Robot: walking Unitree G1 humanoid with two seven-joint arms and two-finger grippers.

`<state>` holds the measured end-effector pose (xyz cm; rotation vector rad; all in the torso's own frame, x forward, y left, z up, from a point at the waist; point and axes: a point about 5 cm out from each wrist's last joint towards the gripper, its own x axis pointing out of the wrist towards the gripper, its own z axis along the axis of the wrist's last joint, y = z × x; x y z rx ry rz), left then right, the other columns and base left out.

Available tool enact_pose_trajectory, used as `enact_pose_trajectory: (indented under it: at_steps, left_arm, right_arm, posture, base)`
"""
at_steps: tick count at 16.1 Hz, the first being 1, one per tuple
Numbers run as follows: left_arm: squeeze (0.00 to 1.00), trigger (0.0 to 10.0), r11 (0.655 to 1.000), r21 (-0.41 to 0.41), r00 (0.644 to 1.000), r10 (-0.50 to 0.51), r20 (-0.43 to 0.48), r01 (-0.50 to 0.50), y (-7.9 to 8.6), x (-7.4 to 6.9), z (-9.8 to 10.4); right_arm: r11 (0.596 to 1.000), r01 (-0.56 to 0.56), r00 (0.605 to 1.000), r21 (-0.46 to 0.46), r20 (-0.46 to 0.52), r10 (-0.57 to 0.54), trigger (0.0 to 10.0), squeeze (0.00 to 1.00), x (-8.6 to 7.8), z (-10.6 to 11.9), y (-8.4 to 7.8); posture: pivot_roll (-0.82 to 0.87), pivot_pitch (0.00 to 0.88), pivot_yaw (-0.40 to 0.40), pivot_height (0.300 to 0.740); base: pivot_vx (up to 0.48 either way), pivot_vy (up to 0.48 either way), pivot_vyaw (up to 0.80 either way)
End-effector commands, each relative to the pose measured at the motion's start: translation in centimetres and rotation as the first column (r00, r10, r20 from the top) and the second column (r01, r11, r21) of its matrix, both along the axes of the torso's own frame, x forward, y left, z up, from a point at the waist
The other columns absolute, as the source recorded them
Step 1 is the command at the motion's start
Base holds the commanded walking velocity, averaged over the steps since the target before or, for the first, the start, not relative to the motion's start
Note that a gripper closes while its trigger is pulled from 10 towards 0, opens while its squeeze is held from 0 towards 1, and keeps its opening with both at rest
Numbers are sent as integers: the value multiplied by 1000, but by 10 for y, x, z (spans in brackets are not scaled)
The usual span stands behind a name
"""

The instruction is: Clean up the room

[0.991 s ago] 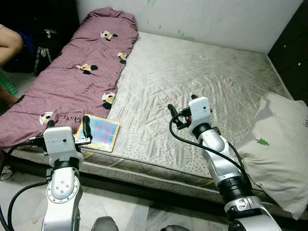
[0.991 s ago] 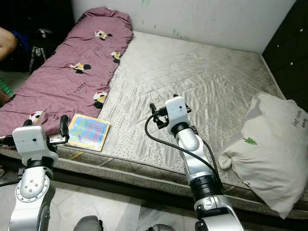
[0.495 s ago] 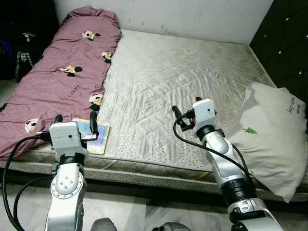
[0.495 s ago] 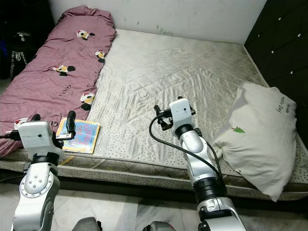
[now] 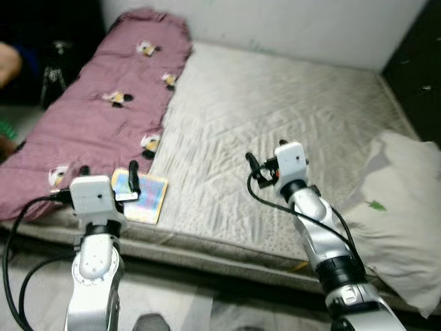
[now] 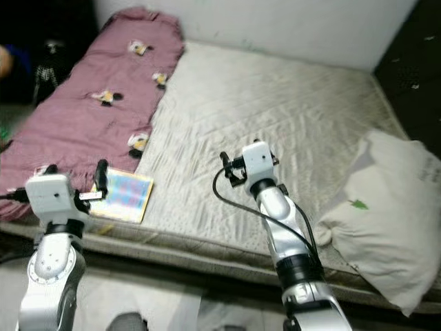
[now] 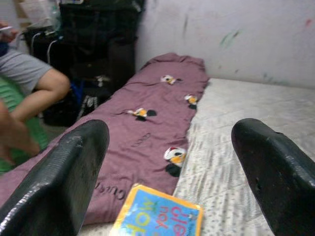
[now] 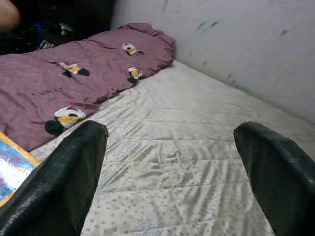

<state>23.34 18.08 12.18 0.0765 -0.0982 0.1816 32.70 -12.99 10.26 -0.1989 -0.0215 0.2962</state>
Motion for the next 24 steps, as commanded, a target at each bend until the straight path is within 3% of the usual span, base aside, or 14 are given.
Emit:
enact_pose_trajectory:
  at_steps: [1, 6, 12, 16, 18, 21, 22, 24]
  left_arm:
    - [0, 10000, 1000, 1, 1000, -7, 4, 7, -1, -1, 1]
    - [0, 10000, 1000, 4, 1000, -6, 0, 6, -1, -2, 1]
    - [0, 10000, 999, 13, 998, 35, -50, -35, 9, -27, -8]
    - [0, 10000, 998, 3, 998, 58, -40, -58, 8, -24, -7]
    - [0, 10000, 999, -15, 998, 46, -31, -46, 8, -22, -4]
    - [0, 10000, 999, -7, 998, 50, -33, -51, 7, -25, -4]
    - [0, 10000, 999, -10, 998, 52, -38, -52, 8, -27, -5]
    - [0, 10000, 999, -18, 999, 35, -36, -35, 7, -26, -5]
  right_arm:
    - [1000, 14, 1000, 4, 14, -14, 10000, 0, 1, 3, -4]
    - [1000, 5, 1000, 9, 8, -5, 10000, 0, -5, 3, -11]
    - [1000, -17, 997, 2, -78, 17, 10000, 0, -52, -9, -40]
    - [1000, -10, 994, -6, -104, 10, 10000, 0, -57, -11, -45]
    - [999, -8, 991, 40, -133, 13, 10000, 0, -62, -9, -43]
    - [994, -45, 976, 95, -210, 65, 10000, 0, -81, -17, -46]
    - [995, -61, 959, 81, -271, 81, 10000, 0, -97, -28, -54]
    - [996, -59, 953, 63, -292, 75, 10000, 0, -102, -32, -58]
  posture:
    - [41, 0, -83, 740]
    - [39, 0, -84, 740]
    - [32, 0, -87, 740]
    - [28, 0, -86, 740]
    - [28, 0, -86, 740]
    - [33, 0, -90, 740]
    - [32, 0, -90, 740]
    - [25, 0, -84, 740]
  base:
    - [0, -240, 0]
    - [0, -332, 0]
    - [0, -334, 0]
    - [0, 0, 0]
    - [0, 0, 0]
    - [0, 0, 0]
    - [0, 0, 0]
    - [0, 0, 0]
